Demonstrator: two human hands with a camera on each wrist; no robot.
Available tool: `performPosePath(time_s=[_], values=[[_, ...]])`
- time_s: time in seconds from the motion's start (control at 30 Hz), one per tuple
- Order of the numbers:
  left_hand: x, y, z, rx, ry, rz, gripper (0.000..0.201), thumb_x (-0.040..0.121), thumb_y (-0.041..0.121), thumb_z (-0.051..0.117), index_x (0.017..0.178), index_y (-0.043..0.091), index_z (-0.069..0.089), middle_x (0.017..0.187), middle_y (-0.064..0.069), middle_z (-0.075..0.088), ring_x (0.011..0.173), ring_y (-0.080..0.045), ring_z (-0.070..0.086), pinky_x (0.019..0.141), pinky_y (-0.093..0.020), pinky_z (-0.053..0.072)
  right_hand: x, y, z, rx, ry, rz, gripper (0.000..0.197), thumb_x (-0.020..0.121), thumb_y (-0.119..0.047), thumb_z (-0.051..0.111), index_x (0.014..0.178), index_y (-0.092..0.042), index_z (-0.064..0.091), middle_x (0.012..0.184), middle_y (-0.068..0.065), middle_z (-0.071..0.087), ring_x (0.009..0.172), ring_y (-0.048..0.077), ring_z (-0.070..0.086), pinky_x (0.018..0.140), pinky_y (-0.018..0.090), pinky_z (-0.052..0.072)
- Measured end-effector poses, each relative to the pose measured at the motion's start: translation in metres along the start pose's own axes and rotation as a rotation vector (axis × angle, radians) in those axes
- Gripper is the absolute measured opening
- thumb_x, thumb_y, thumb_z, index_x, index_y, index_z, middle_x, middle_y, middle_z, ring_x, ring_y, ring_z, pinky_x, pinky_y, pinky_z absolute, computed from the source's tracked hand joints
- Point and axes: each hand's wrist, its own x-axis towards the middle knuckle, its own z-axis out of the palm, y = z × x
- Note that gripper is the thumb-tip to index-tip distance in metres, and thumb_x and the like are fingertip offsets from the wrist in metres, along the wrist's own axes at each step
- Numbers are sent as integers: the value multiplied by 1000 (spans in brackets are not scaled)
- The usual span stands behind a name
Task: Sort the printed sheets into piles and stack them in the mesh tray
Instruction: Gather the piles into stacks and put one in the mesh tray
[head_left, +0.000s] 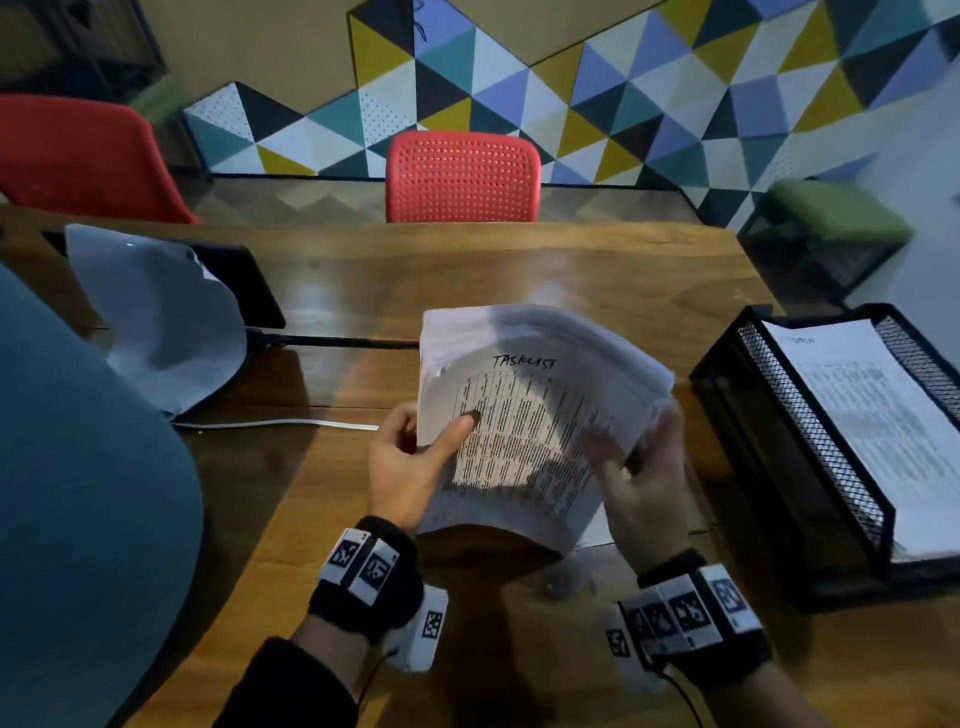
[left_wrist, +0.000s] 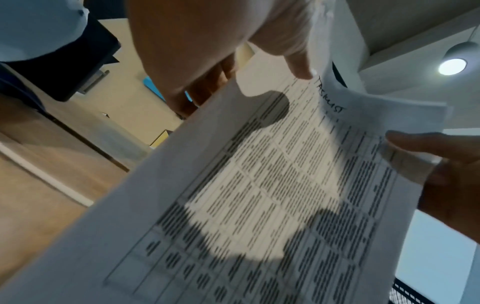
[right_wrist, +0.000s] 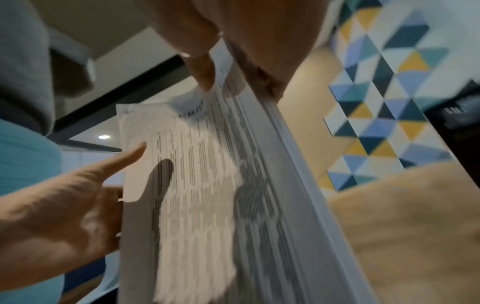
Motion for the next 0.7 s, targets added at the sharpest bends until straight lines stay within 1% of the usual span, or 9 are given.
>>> performPosePath(time_s=[0.07, 0.13, 0.27, 0.43, 0.5, 0.57, 0.63, 0.67, 0.7], values=[[4, 11, 0, -14, 1, 36, 20, 73, 26, 78, 86, 22, 64, 80, 8, 71, 75, 4, 68, 65, -13, 53, 13, -12, -2, -85, 40, -198, 69, 89, -6, 63, 141, -35, 29, 126, 8, 53, 108, 17, 61, 79, 31, 56], [7, 20, 3, -47, 2, 77, 27, 73, 36, 82, 89, 23, 64, 79, 11, 73, 74, 6, 67, 63, -11, 51, 26, -19, -4, -283, 44, -420, 69, 90, -3, 62, 144, -26, 27, 130, 14, 51, 114, 20, 56, 83, 33, 53], [10, 41, 16, -161, 5, 78, 44, 70, 55, 77, 98, 25, 62, 92, 3, 74, 84, -4, 72, 70, -17, 56, 35, -24, -9, -505, 23, -600, 42, 89, -6, 62, 130, -8, 52, 113, 13, 61, 98, 21, 62, 75, 35, 54], [10, 68, 37, -182, 70, 79, 43, 73, 57, 61, 97, 21, 62, 87, 7, 70, 69, 11, 65, 59, -2, 45, 30, -29, -14, -358, 39, -558, 25, 88, -6, 64, 112, -6, 60, 93, 7, 66, 76, 17, 66, 63, 32, 53], [11, 71, 42, -172, 135, 42, 27, 80, 54, 67, 85, 29, 58, 81, 8, 69, 65, 8, 63, 60, -5, 45, 28, -30, -18, -285, 7, -545, 26, 86, -5, 66, 110, -3, 59, 92, 8, 65, 74, 15, 65, 59, 30, 52], [13, 72, 44, -158, 178, 15, 31, 80, 52, 73, 84, 24, 59, 80, 1, 70, 70, -5, 65, 69, -19, 48, 24, -35, -19, -200, -39, -527, 37, 82, -4, 70, 114, 5, 53, 108, 11, 63, 87, 17, 67, 61, 35, 56], [16, 70, 45, -152, 222, 2, 29, 79, 47, 76, 82, 24, 58, 81, 1, 67, 75, -13, 63, 72, -29, 48, 19, -34, -18, -151, -53, -461, 62, 74, -1, 78, 123, 12, 43, 133, -10, 52, 104, 0, 61, 68, 28, 59], [19, 67, 45, -160, 245, 2, 27, 79, 46, 76, 79, 28, 55, 83, 3, 66, 77, -13, 62, 74, -30, 48, 16, -29, -17, -137, -64, -400, 70, 71, 2, 80, 128, 10, 41, 133, -25, 47, 106, -9, 57, 72, 18, 56], [20, 67, 45, -170, 252, 6, 29, 75, 49, 77, 79, 31, 54, 85, 4, 65, 79, -13, 62, 77, -31, 48, 12, -22, -15, -108, -88, -308, 69, 71, 3, 78, 132, -1, 46, 127, -29, 50, 104, -12, 57, 73, 14, 54]])
